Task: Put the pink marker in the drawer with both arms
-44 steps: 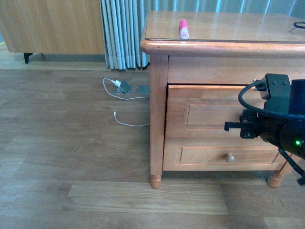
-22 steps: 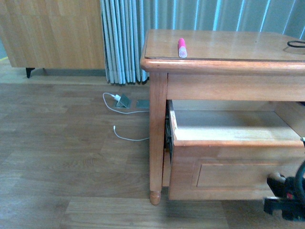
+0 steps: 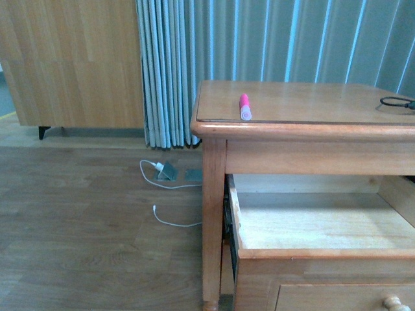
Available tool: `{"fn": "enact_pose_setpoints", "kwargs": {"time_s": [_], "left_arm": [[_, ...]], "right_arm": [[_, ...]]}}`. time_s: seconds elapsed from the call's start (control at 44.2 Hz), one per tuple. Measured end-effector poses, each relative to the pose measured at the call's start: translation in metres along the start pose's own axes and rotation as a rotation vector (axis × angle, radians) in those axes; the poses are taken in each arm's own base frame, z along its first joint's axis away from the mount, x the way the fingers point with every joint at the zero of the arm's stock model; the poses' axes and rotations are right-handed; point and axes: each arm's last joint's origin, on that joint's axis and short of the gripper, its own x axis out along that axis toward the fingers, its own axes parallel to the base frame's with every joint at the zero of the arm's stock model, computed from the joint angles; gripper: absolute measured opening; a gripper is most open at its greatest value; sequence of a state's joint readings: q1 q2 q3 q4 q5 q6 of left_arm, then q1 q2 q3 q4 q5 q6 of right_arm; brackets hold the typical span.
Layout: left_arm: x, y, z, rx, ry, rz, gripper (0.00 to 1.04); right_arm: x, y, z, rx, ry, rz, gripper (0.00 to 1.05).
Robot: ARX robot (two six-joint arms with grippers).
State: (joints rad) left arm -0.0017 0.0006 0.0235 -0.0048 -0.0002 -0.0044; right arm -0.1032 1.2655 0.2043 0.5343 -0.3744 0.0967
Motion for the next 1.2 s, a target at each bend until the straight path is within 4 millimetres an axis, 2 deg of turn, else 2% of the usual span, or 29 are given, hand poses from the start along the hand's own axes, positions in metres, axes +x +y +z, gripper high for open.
{"fn": "enact_pose_setpoints", "kwargs": {"time_s": [0.204,0.362,0.475,0.882,0.973,0.995,1.108,1.199], "left_arm": [[0.000,0.000,0.000,0.000,0.000,0.000,0.99],[0.000,0.000,0.000,0.000,0.000,0.000,0.99],[0.000,0.000,0.000,0.000,0.000,0.000,0.99],[0.000,0.000,0.000,0.000,0.000,0.000,0.99],[0.000,0.000,0.000,0.000,0.000,0.001,0.99],[0.000,0.000,0.000,0.000,0.000,0.000,0.99],[0.000,0.000,0.000,0.000,0.000,0.000,0.99],[0.000,0.000,0.000,0.000,0.000,0.000,0.99]], "right_arm": [[-0.045,0.008,0.025,-0.012,-0.083,0.035,0.96],[-0.080,0.019,0.029,-0.090,-0.176,0.037,0.96],[-0.096,0.022,0.030,-0.122,-0.240,-0.001,0.96],[-0.099,0.022,0.032,-0.137,-0.258,-0.009,0.96],[-0.099,0.025,0.029,-0.207,-0.486,-0.214,0.77],[-0.099,0.026,0.029,-0.215,-0.512,-0.236,0.77],[-0.100,0.027,0.028,-0.217,-0.528,-0.239,0.97],[-0.098,0.026,0.026,-0.216,-0.521,-0.239,0.96]]}}
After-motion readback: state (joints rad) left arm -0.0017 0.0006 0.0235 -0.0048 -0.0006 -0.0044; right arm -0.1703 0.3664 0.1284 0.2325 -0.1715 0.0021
